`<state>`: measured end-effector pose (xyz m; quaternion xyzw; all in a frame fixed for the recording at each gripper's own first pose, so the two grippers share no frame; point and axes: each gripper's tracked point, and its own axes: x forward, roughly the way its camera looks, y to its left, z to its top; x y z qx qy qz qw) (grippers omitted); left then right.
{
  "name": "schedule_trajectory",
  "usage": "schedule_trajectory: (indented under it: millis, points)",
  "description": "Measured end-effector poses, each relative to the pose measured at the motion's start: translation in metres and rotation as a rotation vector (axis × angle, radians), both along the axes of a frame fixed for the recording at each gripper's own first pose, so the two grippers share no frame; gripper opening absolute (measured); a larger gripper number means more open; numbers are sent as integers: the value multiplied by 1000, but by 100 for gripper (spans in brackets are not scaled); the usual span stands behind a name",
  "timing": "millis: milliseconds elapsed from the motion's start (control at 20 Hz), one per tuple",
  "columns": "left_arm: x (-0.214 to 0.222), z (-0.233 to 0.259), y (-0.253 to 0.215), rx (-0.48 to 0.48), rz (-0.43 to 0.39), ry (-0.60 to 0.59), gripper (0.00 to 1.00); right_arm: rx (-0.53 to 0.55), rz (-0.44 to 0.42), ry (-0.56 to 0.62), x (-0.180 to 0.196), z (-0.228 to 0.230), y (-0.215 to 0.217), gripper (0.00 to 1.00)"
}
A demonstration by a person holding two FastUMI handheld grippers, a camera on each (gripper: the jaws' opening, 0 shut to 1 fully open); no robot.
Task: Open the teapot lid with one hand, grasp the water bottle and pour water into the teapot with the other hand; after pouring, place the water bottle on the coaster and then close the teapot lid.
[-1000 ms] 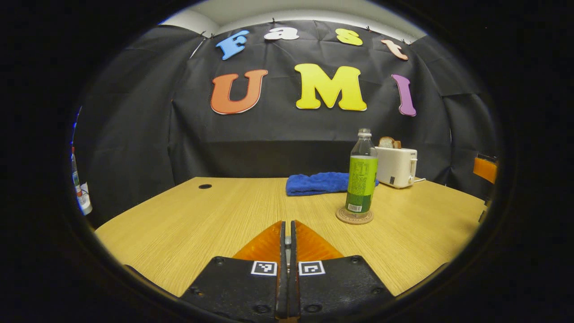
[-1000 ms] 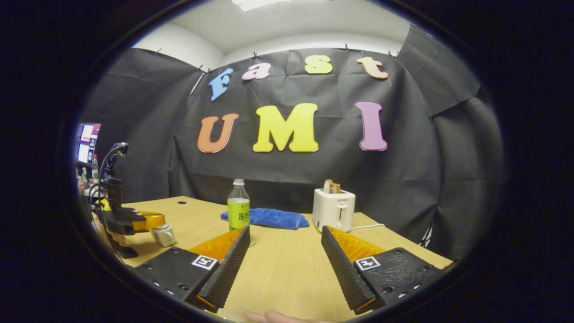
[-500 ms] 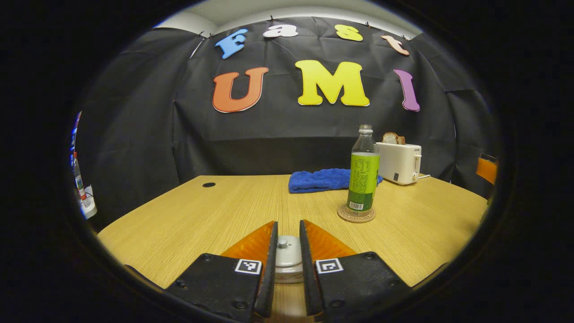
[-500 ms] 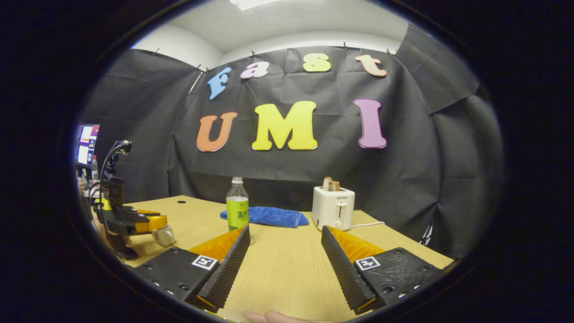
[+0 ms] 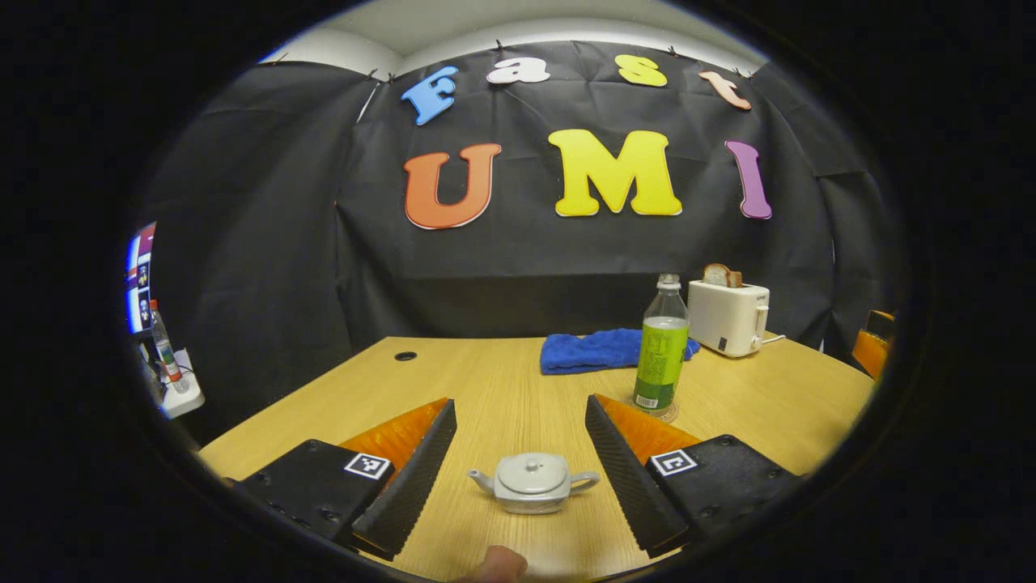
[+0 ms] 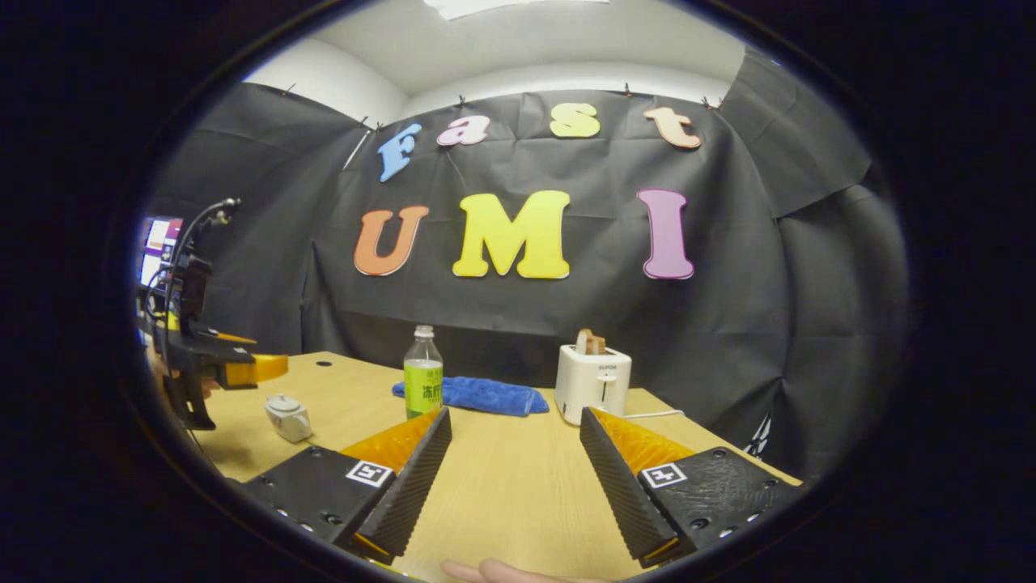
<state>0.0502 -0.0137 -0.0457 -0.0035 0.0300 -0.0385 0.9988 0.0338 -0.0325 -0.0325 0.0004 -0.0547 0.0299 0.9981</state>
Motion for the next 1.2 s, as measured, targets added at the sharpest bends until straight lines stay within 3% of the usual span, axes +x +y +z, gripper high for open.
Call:
schedule_trajectory:
  millis: [300, 500, 600, 750, 950, 1200]
  points:
    - [-50, 41, 6, 45, 17, -77, 100, 54, -42, 55, -15, 10, 2, 95]
    - [-79, 60, 3, 2, -17, -90, 100, 68, -31, 87, -32, 18, 20, 95]
    - [-91, 69, 8, -10, -26, -104, 99, 54, -73, 110, -41, 18, 15, 95]
    - [-101, 78, 16, -21, -17, -120, 99, 57, -121, 159, -57, 15, 12, 96]
    - [-102, 76, 10, -12, -43, -116, 99, 29, -76, 184, -66, 3, 25, 95]
    - [-101, 69, -6, 15, -61, -102, 99, 23, -82, 197, -60, -5, 19, 95]
